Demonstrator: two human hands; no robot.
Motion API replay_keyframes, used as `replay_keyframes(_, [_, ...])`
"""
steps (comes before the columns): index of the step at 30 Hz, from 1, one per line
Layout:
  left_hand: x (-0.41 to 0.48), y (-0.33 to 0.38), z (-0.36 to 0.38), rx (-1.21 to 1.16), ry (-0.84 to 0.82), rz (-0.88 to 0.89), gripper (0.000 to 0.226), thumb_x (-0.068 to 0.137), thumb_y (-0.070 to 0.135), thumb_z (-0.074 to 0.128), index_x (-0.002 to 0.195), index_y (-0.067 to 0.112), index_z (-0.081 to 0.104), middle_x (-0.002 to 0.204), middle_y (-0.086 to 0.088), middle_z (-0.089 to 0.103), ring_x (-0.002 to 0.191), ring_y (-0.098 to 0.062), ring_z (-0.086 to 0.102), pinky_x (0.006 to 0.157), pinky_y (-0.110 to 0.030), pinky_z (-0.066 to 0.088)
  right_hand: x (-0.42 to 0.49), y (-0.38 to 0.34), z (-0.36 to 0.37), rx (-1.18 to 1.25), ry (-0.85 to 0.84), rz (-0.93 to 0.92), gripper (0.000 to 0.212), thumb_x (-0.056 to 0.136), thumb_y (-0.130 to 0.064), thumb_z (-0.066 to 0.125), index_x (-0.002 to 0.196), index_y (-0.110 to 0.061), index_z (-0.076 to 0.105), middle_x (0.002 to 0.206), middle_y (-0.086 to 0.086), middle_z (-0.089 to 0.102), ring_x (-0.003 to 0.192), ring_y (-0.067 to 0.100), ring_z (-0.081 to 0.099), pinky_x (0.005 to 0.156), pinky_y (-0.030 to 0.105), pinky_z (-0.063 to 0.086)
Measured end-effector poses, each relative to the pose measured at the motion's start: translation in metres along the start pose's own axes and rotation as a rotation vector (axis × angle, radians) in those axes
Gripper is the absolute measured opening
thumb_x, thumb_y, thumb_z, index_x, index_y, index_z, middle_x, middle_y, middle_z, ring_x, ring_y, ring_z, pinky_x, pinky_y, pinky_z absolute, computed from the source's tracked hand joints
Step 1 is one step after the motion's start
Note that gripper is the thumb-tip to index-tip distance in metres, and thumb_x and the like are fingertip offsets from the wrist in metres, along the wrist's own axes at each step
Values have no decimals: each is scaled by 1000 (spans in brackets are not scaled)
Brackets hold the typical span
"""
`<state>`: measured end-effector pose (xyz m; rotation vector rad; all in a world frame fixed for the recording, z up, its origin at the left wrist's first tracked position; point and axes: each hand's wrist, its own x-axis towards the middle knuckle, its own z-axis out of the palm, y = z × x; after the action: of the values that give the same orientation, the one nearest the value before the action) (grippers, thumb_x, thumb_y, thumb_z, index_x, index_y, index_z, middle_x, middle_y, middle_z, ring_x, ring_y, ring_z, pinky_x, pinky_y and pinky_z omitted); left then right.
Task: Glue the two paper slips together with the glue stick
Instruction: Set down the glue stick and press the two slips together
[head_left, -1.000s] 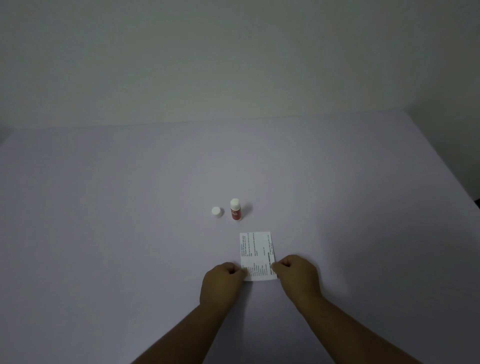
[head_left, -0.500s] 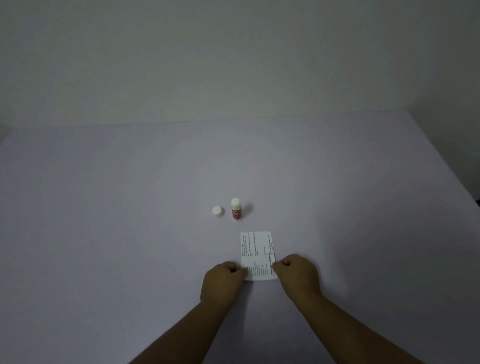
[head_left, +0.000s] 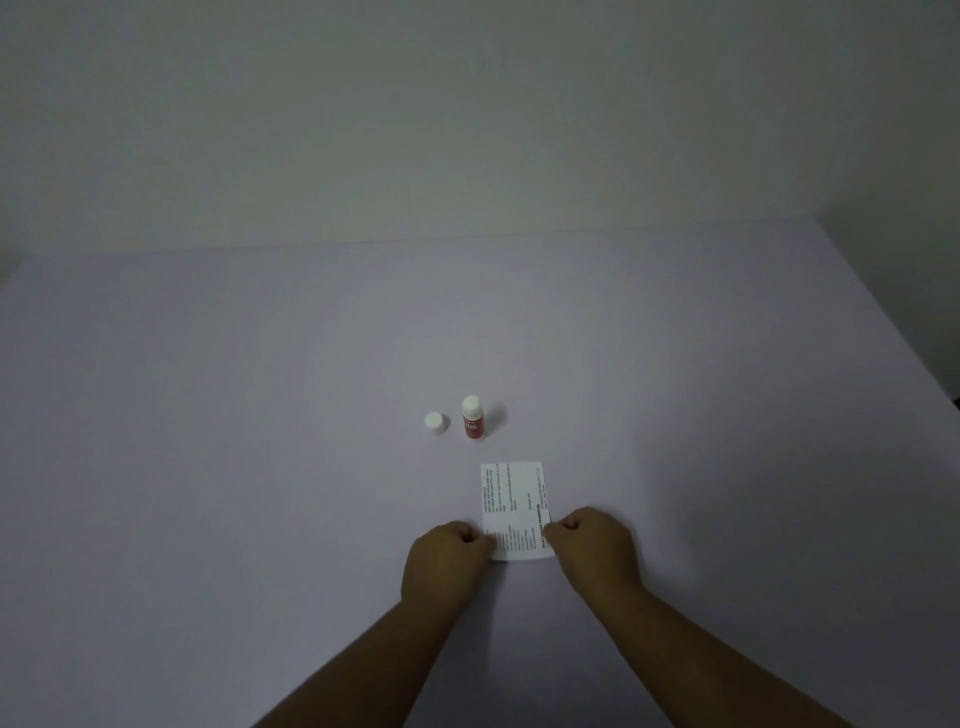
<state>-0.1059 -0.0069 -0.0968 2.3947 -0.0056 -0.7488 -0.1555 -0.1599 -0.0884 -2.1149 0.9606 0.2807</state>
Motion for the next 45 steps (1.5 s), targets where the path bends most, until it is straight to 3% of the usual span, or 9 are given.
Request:
replay_keyframes(8, [1, 0, 1, 22, 2, -10, 22, 86, 35, 58, 65, 26, 59, 63, 16, 56, 58, -1, 53, 47, -14, 30, 0, 0, 0, -13, 6, 5, 39, 79, -20, 60, 45, -22, 43, 71, 6, 70, 62, 17, 61, 41, 20, 34])
replay_keyframes(21, [2, 2, 3, 60, -1, -8, 19, 87, 35, 57, 79, 20, 65, 72, 11, 59, 60, -3, 53, 49, -14, 34, 0, 0, 2, -35, 2, 23, 27, 79, -23, 60, 53, -16, 53, 77, 7, 72, 62, 16, 63, 48, 24, 47])
replay_keyframes(24, [2, 3, 2, 60, 10, -16, 18, 86, 35, 57, 75, 21, 62, 67, 13, 57, 58, -2, 52, 48, -14, 32, 2, -1, 2, -48, 3, 15, 21, 79, -24, 60, 60, -14, 58, 80, 8, 73, 62, 15, 62, 44, 19, 44])
replay_keyframes(31, [0, 5, 2, 57, 15, -19, 21, 86, 35, 58, 68, 25, 55, 65, 14, 54, 57, -3, 52, 47, -12, 31, 1, -2, 1, -62, 9, 2, 27, 79, -23, 60, 55, -18, 48, 80, 10, 72, 61, 17, 60, 44, 20, 41])
replay_keyframes(36, [0, 6, 2, 29, 55, -10, 23, 83, 32, 60, 64, 25, 49, 65, 15, 54, 56, -2, 51, 39, -9, 31, -2, -5, -1, -55, -7, 0, 16, 79, -23, 60, 68, -11, 58, 81, 11, 71, 72, 23, 66, 61, 33, 54])
replay_keyframes(38, [1, 8, 2, -3, 84, 17, 17, 81, 27, 60, 69, 22, 49, 77, 6, 62, 61, -6, 55, 40, -10, 35, -2, -6, -2, -55, -9, -3, 17, 79, -22, 60, 64, -13, 56, 82, 11, 72, 72, 24, 66, 61, 32, 53])
replay_keyframes(40, [1, 8, 2, 64, 119, 80, 9, 80, 25, 59, 87, 22, 54, 96, 1, 62, 79, -12, 57, 56, -14, 40, -3, -5, -3, -53, -3, -2, 21, 78, -22, 60, 59, -16, 50, 82, 12, 72, 72, 24, 65, 60, 30, 51])
replay_keyframes(42, [3, 4, 4, 147, 154, 172, 34, 80, 25, 61, 112, 27, 52, 114, 1, 53, 100, -17, 51, 71, -18, 40, -3, -5, -3, -53, 1, 1, 22, 77, -22, 60, 59, -16, 50, 82, 13, 72, 75, 26, 66, 64, 34, 54])
replay_keyframes(45, [5, 1, 1, 313, 189, 359, 56, 79, 30, 58, 132, 31, 41, 137, 7, 42, 113, -17, 40, 80, -20, 33, -3, -5, -3, -52, 1, -5, 32, 79, -23, 60, 51, -22, 43, 81, 11, 72, 70, 22, 66, 61, 33, 54])
